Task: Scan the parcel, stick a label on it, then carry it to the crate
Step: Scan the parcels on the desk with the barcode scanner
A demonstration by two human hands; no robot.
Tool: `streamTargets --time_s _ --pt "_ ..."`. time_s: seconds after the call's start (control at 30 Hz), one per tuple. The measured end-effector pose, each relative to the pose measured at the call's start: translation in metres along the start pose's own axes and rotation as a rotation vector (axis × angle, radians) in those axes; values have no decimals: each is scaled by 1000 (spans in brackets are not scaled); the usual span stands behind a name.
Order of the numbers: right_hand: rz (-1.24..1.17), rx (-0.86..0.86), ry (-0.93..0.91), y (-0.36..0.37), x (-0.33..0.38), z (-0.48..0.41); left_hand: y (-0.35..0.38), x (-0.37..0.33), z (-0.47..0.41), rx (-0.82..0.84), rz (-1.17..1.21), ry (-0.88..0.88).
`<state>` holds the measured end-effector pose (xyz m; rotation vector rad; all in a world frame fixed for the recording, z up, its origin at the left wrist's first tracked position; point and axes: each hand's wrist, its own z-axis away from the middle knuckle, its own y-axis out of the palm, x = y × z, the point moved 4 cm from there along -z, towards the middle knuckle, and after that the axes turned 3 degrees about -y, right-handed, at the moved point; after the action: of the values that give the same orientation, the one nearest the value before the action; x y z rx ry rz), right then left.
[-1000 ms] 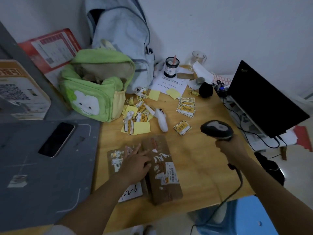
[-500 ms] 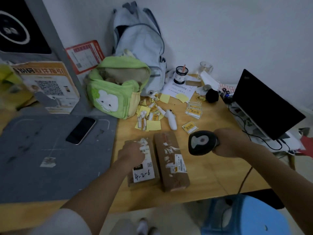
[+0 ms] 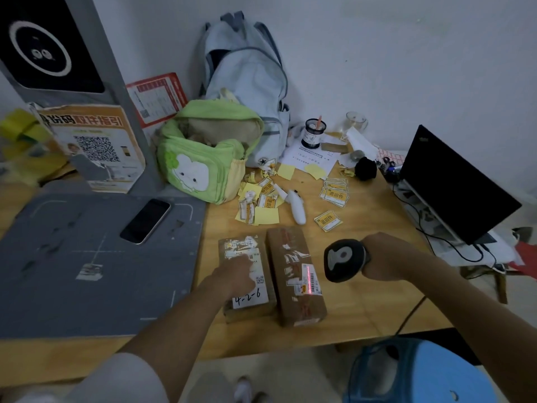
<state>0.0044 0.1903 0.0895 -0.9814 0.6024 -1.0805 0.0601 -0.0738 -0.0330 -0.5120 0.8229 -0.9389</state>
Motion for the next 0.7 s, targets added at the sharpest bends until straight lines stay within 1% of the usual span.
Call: streamTargets --time_s 0.2,0.53,0.7 --pt "-10 17 19 6 -2 -4 3 0 -2 -10 -67 54" --pt "-2 14 33 11 -7 -8 4 6 -6 -4 -106 57" --pt "-101 -38 30 17 -13 -11 1 3 -7 -23 -121 51"
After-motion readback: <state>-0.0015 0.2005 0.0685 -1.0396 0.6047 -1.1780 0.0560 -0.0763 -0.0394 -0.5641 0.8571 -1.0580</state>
